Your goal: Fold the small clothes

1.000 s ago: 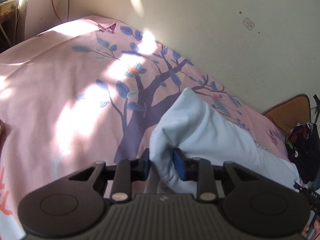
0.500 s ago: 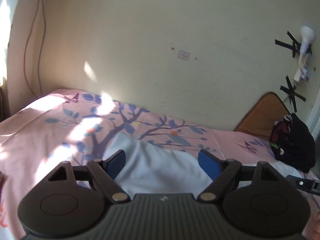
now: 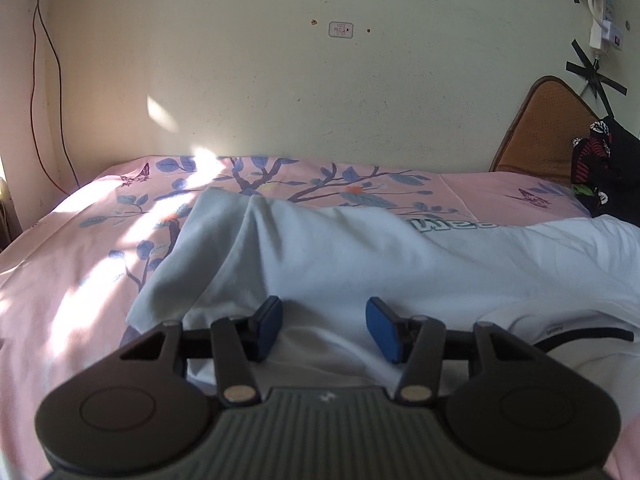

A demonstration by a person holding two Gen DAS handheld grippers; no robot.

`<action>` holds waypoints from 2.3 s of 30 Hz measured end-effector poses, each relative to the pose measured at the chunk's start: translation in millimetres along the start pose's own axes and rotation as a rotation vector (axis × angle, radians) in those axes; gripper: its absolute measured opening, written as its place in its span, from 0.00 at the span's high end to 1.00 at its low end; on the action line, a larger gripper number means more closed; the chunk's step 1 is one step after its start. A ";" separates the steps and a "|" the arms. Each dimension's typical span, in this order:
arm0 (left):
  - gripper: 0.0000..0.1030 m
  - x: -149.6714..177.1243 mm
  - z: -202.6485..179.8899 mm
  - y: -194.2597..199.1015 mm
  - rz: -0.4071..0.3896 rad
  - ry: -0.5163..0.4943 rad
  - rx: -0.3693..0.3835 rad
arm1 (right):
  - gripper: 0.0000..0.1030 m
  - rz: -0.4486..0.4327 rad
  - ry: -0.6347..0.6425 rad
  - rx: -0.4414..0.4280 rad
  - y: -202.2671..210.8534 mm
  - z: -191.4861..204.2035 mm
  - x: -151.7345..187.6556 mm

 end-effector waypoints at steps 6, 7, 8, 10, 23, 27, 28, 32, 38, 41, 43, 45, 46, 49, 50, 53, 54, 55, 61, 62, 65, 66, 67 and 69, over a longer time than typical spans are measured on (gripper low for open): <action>0.53 -0.1 3.9 3.7 -0.015 0.024 -0.014 | 0.62 -0.005 0.063 0.045 -2.6 10.8 2.5; 0.53 -0.3 3.9 3.6 -0.015 0.024 -0.014 | 0.61 -0.006 0.076 0.055 -2.6 13.2 2.9; 0.53 -0.6 4.1 3.5 -0.015 0.023 -0.015 | 0.60 -0.007 0.088 0.063 -2.0 14.2 4.3; 0.52 -0.5 4.2 3.8 -0.015 0.019 -0.017 | 0.58 -0.007 0.097 0.066 -1.7 14.4 4.7; 0.46 1.0 12.4 8.5 -0.031 0.061 0.012 | 0.57 -0.004 0.130 0.096 -3.9 19.8 7.2; 0.46 0.9 11.8 8.4 -0.028 0.058 0.010 | 0.57 -0.007 0.148 0.117 -3.6 22.9 9.5; 0.46 0.9 11.5 8.3 -0.028 0.057 0.008 | 0.57 -0.007 0.148 0.116 -3.4 22.7 9.5; 0.46 1.0 10.1 8.0 -0.026 0.051 -0.004 | 0.55 -0.004 0.132 0.090 -3.0 18.4 7.8; 0.36 2.0 4.3 6.7 -0.016 0.022 -0.033 | 0.42 0.003 0.079 -0.006 0.6 11.7 6.5; 0.34 2.2 0.5 5.1 -0.005 0.000 -0.056 | 0.40 0.003 0.053 -0.042 2.7 9.1 5.8; 0.30 2.0 -1.7 3.1 0.006 -0.014 -0.060 | 0.36 0.005 0.037 -0.064 3.7 7.2 5.2; 0.18 1.4 -6.3 -0.4 0.027 -0.044 -0.062 | 0.34 0.007 0.022 -0.087 4.4 5.9 4.8; 0.13 1.1 -8.3 -1.8 0.037 -0.058 -0.056 | 0.34 0.009 0.015 -0.096 4.7 5.3 4.6; 0.03 -0.1 -11.5 -7.6 0.073 -0.077 -0.044 | 0.29 0.010 -0.022 -0.137 6.2 0.5 3.5; 0.01 -0.6 -11.8 -8.8 0.080 -0.078 -0.041 | 0.29 0.009 -0.040 -0.152 6.6 -1.1 3.2; 0.00 -0.6 -13.3 -11.2 0.092 -0.085 -0.044 | 0.26 0.008 -0.099 -0.207 7.1 -9.5 1.9; 0.00 -0.7 -13.6 -11.8 0.094 -0.085 -0.047 | 0.25 0.008 -0.117 -0.224 7.1 -12.0 1.4; 0.00 -0.7 -14.1 -12.0 0.096 -0.086 -0.051 | 0.25 0.003 -0.135 -0.242 7.7 -14.6 1.1; 0.00 -2.2 -13.4 -13.6 0.106 -0.082 -0.045 | 0.25 -0.026 -0.214 -0.262 20.7 -25.0 -0.7; 0.00 -2.0 -13.3 -13.5 0.106 -0.082 -0.044 | 0.25 -0.055 -0.233 -0.253 27.6 -30.4 -2.2; 0.00 -2.1 -12.2 -13.0 0.102 -0.076 -0.037 | 0.25 -0.146 -0.280 -0.191 49.4 -51.6 -14.8; 0.00 -2.2 -11.4 -12.3 0.098 -0.070 -0.031 | 0.25 -0.151 -0.285 -0.155 51.5 -57.3 -19.7; 0.00 -2.0 -10.3 -11.3 0.092 -0.062 -0.024 | 0.25 -0.137 -0.290 -0.114 49.0 -61.5 -24.9; 0.00 -1.7 -6.2 -8.2 0.075 -0.036 -0.001 | 0.27 -0.077 -0.282 -0.065 35.8 -64.6 -31.7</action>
Point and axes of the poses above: each gripper's, at about its wrist camera, not at the fingertips, and y roughly against the way its jaws point, z to its left, x to its underside, the point moved 3 cm from there along -y, roughly the way its jaws point, and after that the axes turned 7 degrees about z, right-handed, at the moved point
